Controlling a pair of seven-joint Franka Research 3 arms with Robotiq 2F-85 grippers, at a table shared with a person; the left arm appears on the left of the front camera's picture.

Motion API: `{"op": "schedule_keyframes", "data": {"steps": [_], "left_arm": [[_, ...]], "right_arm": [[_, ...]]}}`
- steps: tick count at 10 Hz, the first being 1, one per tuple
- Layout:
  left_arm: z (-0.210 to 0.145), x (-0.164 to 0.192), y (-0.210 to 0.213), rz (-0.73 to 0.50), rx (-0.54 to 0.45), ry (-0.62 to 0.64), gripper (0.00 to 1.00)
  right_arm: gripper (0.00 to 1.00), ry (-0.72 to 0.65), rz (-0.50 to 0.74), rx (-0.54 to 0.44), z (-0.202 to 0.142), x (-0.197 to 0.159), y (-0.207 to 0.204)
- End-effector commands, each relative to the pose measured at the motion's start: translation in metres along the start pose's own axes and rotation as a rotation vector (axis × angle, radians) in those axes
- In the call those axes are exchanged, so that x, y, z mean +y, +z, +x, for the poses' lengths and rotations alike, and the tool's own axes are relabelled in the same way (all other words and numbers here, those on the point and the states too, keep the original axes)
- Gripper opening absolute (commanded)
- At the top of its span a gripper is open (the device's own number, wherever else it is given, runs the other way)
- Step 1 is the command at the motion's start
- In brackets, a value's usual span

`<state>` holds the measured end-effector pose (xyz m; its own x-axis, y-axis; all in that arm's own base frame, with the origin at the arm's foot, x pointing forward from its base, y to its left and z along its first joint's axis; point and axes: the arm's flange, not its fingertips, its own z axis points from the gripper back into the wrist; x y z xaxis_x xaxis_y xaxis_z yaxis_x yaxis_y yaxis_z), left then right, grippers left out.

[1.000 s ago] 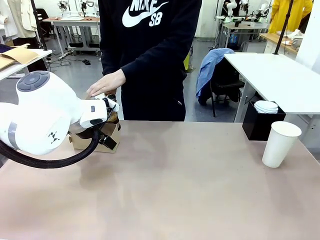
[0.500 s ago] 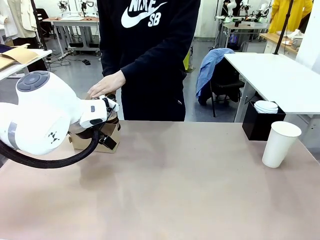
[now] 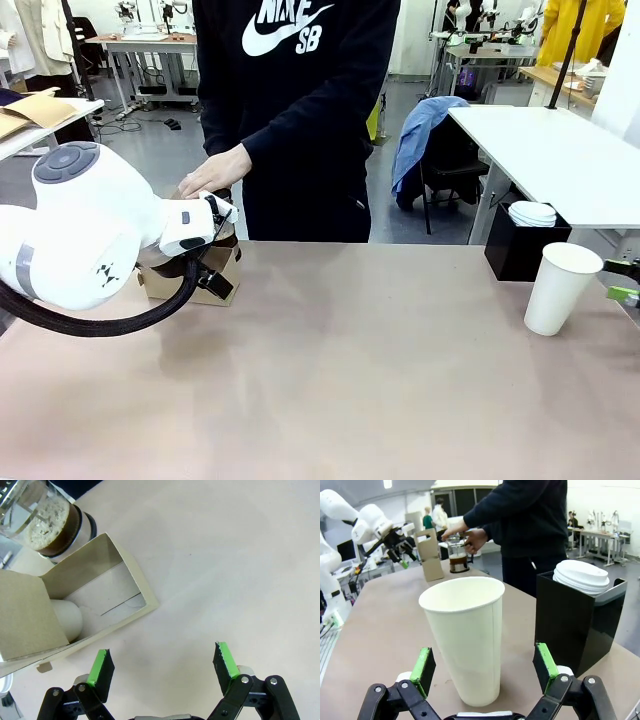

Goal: Pour a drink into a cup and package it in a carrier.
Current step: Pick up the 600 ml Paper Cup and place it in the middle top area of the table.

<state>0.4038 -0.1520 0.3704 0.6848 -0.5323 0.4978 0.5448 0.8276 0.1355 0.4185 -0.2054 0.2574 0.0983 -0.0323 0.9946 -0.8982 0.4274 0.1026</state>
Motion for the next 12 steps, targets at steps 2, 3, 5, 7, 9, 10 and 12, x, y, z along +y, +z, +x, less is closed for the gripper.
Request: {"op": "schedule_keyframes", "data": {"steps": [2, 3, 5, 7, 9, 10, 12], "left_arm": [[0.0, 0.0, 0.0, -0.001, 0.0, 0.0, 1.0], [0.0, 0.0, 0.0, -0.001, 0.0, 0.0, 1.0], [0.0, 0.0, 0.0, -0.001, 0.0, 0.0, 1.0], [0.0, 0.0, 0.0, -0.001, 0.0, 0.0, 1.0], [0.0, 0.0, 0.0, -0.001, 0.0, 0.0, 1.0], [0.0, 0.0, 0.0, -0.001, 0.0, 0.0, 1.0], [0.0, 0.0, 0.0, -0.001, 0.0, 0.0, 1.0]], "right_arm": [[1.0, 0.014, -0.063, -0.018, -0.016, 0.003, -0.029], [1.0, -0.006, -0.017, -0.015, -0.007, 0.001, -0.009], [1.0, -0.006, -0.017, -0.015, -0.007, 0.001, -0.009], [1.0, -0.031, -0.003, -0.031, -0.022, -0.001, -0.026], [1.0, -0.028, 0.01, -0.029, -0.023, -0.002, -0.032], [1.0, -0.026, 0.023, -0.024, -0.026, 0.0, -0.036], [1.0, -0.032, 0.039, -0.019, -0.028, -0.003, -0.045]]}}
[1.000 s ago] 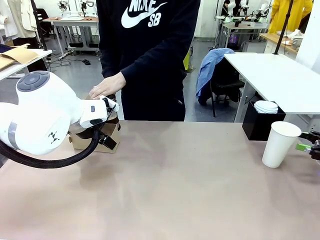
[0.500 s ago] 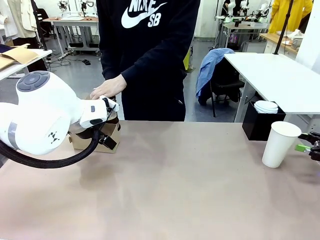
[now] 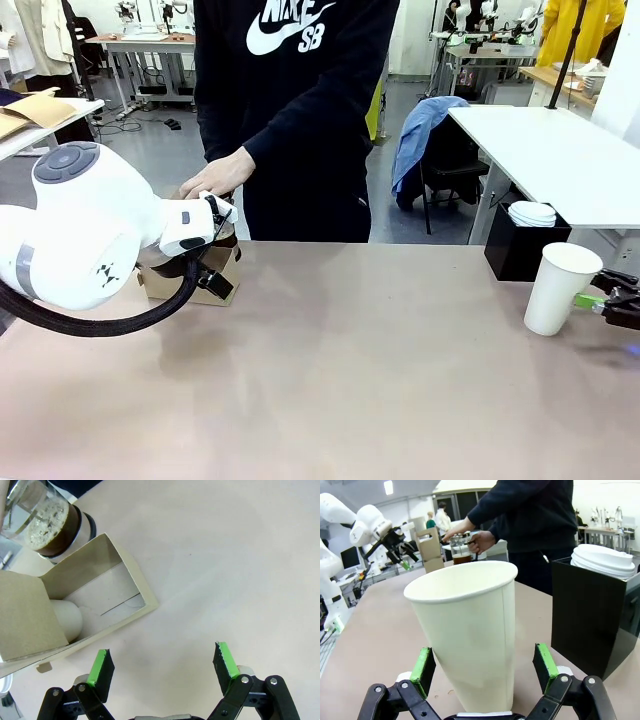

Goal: Pour a drink into a cup and package it in a carrier.
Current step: Pick up the 600 ml Paper Cup and place it in the middle top area of the table.

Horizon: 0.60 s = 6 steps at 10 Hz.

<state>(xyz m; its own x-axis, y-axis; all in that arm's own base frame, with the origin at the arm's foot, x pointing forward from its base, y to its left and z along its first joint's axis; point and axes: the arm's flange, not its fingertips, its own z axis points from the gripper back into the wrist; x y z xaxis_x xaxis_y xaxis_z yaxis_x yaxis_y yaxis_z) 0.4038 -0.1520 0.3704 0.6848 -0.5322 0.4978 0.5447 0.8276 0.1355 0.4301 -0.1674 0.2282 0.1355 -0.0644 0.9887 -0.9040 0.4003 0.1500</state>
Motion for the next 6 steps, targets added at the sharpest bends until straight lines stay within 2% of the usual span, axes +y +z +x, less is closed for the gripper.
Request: {"op": "schedule_keyframes", "data": {"steps": [1, 6], "left_arm": [[0.0, 0.0, 0.0, -0.001, 0.0, 0.0, 1.0], [0.0, 0.0, 0.0, -0.001, 0.0, 0.0, 1.0]], "right_arm": [[1.0, 0.015, 0.019, -0.015, -0.002, -0.007, -0.01], [1.0, 0.003, 0.066, -0.03, -0.016, -0.013, -0.041]]}}
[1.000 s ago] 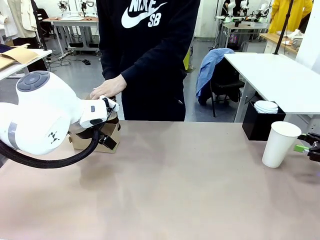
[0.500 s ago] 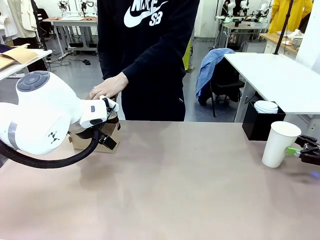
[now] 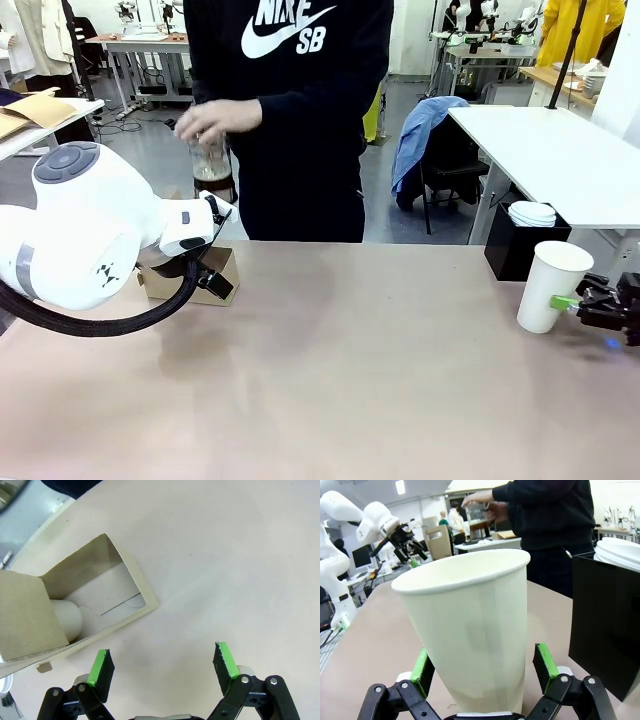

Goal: Pour a drink into a cup and package it in a carrier.
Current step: Pick up the 600 ml Paper Cup and place it in the middle top area of the table.

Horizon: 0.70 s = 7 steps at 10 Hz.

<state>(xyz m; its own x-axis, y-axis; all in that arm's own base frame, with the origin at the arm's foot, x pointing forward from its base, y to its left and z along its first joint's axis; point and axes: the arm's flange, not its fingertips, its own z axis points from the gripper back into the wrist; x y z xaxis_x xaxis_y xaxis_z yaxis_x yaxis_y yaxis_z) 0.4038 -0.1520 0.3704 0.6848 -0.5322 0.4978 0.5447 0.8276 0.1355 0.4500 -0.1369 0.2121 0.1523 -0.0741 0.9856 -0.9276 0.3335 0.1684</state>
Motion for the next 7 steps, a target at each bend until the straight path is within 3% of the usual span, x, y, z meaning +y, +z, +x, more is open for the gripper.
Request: {"op": "schedule_keyframes", "data": {"steps": [1, 7], "left_arm": [[0.0, 0.0, 0.0, -0.001, 0.0, 0.0, 1.0], [0.0, 0.0, 0.0, -0.001, 0.0, 0.0, 1.0]], "right_arm": [[1.0, 0.018, 0.011, -0.029, -0.001, -0.009, -0.012], [1.0, 0.013, 0.043, -0.019, -0.005, -0.016, -0.034]]}}
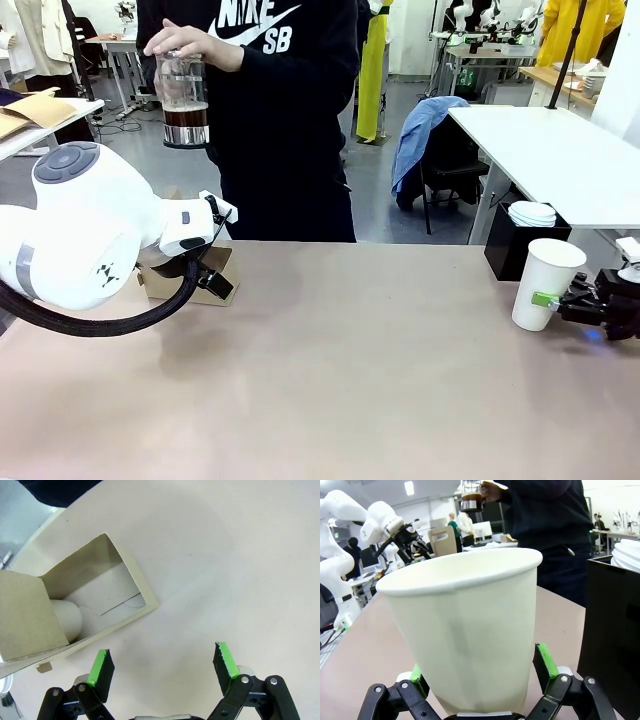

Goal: Pour a drink into a cup and package it in a carrier.
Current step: Pick up the 600 ml Paper Cup and place it in the middle top area of the table.

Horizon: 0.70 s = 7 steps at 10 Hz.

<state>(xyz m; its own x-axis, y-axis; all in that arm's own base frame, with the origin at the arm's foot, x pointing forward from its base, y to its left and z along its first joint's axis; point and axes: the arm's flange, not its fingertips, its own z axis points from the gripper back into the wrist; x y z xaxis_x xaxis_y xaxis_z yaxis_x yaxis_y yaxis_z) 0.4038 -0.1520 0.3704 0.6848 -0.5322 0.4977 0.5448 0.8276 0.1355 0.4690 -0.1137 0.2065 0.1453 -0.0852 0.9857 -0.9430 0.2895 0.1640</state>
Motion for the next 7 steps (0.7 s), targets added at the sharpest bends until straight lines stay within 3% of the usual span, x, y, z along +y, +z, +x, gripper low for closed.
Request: {"op": "schedule_keyframes", "data": {"steps": [1, 5, 6, 7], "left_arm": [[0.0, 0.0, 0.0, -0.001, 0.0, 0.0, 1.0], [0.0, 0.0, 0.0, -0.001, 0.0, 0.0, 1.0], [0.0, 0.0, 0.0, -0.001, 0.0, 0.0, 1.0], [0.0, 0.0, 0.0, -0.001, 0.0, 0.0, 1.0]], "right_arm": [[1.0, 0.011, 0.002, -0.005, 0.001, -0.006, -0.007], [1.0, 0.024, 0.036, 0.011, 0.0, -0.002, -0.014], [0.8, -0.006, 0.052, 0.018, 0.0, -0.003, -0.014], [0.8, -0.002, 0.052, 0.108, 0.001, -0.004, 0.0]]}}
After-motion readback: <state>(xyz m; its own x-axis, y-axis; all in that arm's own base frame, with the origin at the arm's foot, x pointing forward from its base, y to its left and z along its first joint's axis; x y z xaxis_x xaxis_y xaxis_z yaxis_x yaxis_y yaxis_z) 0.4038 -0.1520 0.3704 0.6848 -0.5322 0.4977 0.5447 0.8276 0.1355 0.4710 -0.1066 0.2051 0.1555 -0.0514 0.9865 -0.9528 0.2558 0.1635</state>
